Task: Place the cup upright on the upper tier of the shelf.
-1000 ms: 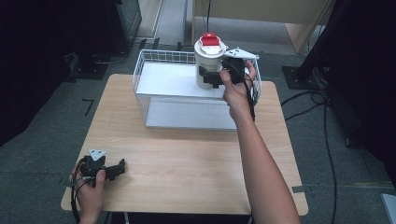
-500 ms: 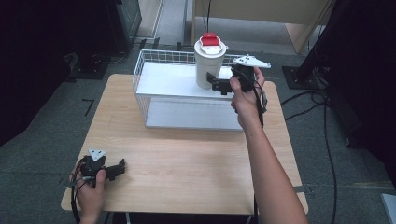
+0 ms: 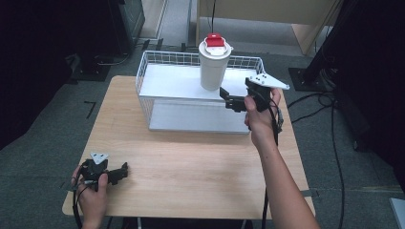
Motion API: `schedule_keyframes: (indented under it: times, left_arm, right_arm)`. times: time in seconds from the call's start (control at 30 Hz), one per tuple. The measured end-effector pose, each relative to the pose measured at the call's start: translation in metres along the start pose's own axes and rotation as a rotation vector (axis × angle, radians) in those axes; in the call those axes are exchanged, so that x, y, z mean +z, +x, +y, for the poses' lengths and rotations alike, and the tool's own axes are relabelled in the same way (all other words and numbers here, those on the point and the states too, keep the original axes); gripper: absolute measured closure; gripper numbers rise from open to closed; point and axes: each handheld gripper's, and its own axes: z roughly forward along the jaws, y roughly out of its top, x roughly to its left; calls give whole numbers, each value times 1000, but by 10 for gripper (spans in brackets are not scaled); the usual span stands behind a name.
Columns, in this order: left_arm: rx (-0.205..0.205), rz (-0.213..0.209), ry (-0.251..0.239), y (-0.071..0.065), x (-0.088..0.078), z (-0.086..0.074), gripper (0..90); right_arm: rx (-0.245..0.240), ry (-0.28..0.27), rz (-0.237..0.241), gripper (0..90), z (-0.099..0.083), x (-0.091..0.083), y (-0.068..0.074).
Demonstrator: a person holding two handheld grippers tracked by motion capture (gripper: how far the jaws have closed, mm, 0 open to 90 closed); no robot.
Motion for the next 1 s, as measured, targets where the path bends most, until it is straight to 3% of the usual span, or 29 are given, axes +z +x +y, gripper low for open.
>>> schedule_keyframes:
  times: [0.57,1.0]
  left_arm:
    - [0,0,2,0,0,0,0]
    - [1,-1,3,0,0,0,0]
  right_arm:
    - [12,7,0,0,-36,-45,-4]
    - [33,12,-68,0,-71,-78,-19]
